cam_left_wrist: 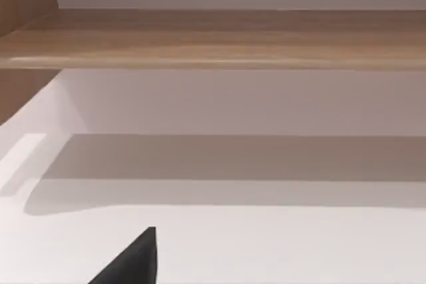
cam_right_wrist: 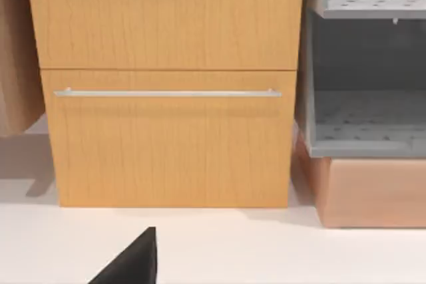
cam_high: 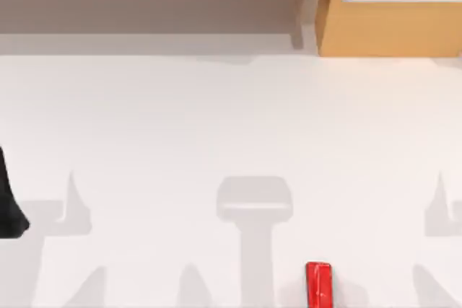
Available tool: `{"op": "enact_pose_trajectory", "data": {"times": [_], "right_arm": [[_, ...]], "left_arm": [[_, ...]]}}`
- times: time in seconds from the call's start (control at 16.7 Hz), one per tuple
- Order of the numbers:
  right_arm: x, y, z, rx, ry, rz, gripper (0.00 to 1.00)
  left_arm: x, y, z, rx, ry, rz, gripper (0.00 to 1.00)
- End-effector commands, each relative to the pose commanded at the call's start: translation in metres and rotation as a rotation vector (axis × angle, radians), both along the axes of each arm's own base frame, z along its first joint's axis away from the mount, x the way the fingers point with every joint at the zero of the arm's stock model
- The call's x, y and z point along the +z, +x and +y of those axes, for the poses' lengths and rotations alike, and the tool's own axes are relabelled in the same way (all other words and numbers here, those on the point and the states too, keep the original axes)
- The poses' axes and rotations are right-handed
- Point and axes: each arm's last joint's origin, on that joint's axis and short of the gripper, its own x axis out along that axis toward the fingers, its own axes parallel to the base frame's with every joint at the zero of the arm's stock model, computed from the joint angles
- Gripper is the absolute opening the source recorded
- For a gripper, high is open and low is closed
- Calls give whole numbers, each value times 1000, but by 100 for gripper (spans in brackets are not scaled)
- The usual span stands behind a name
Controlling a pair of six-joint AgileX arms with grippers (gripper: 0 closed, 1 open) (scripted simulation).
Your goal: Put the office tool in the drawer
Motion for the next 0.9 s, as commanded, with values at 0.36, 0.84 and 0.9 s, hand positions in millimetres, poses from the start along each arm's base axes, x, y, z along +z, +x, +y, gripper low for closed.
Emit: {"op": "enact_pose_trajectory", "data": {"times": [0.36, 0.84, 0.9], "right_arm": [[10, 4, 2, 19, -70, 9, 100], [62, 61, 13, 48, -479, 13, 100], [67, 74, 15, 48, -545, 12, 100]], "left_arm": [[0, 0, 0, 0, 0, 0, 100], [0, 0, 0, 0, 0, 0, 100], [0, 0, 0, 0, 0, 0, 100]]}}
